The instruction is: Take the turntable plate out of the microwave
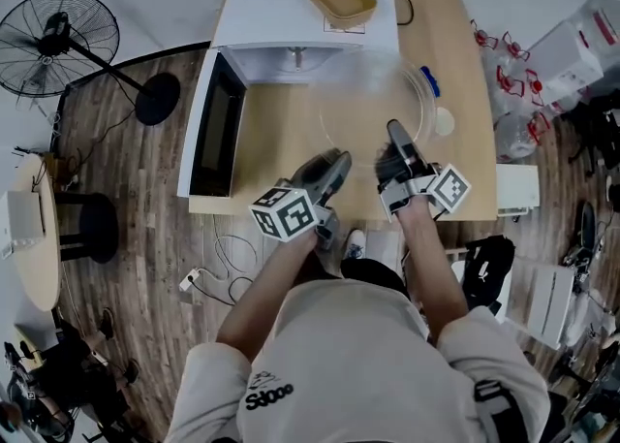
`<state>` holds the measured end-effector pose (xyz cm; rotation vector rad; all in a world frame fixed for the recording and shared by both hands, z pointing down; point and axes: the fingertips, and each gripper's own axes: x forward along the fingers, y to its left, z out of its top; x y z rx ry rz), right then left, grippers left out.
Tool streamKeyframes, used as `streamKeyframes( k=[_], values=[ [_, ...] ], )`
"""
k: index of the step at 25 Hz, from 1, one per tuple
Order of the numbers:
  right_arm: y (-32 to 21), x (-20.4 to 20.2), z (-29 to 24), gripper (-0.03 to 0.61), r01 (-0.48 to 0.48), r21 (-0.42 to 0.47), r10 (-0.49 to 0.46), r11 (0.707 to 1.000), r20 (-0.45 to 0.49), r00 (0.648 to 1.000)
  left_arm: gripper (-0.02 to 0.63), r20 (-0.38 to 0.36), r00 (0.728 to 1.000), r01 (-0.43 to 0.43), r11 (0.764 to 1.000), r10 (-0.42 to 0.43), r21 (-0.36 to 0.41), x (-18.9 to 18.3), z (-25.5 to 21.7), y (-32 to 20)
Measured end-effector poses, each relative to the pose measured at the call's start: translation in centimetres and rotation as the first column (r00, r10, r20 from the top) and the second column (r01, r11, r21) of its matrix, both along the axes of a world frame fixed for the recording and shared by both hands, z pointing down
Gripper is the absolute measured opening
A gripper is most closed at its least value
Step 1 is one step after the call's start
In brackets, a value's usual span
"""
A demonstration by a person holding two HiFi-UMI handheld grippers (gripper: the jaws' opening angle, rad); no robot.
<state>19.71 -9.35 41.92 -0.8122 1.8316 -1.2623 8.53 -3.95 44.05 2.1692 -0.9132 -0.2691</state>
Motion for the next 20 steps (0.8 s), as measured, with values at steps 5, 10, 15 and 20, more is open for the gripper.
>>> streamKeyframes(
  k=[5, 10, 15, 20],
  values=[
    [1.8, 2.5, -2.8, 0.025, -0.022, 0.066, 0.023, 0.998, -0.016, 1.0, 0.13, -0.01, 0.999, -0.032, 0.996, 0.033, 0.082, 2.5, -2.2, 1.3],
    [3.9, 3.9, -5.9, 0.026, -0.027, 0.147, 0.031, 0.989, -0.021, 0.999, 0.13, -0.025, 0.999, -0.031, 0.985, 0.036, 0.168, 4.0, -4.7, 3.0],
    [5.7, 3.8, -8.8, 0.025, -0.008, 0.216, 0.018, 0.976, -0.048, 0.999, 0.129, -0.059, 0.998, -0.009, 0.979, 0.022, 0.206, 4.0, -7.1, 4.7],
    [6.8, 2.2, -11.1, 0.026, 0.035, 0.264, -0.022, 0.964, -0.053, 0.998, 0.118, -0.105, 0.994, 0.04, 0.977, -0.018, 0.209, 2.6, -9.1, 6.0]
  ],
)
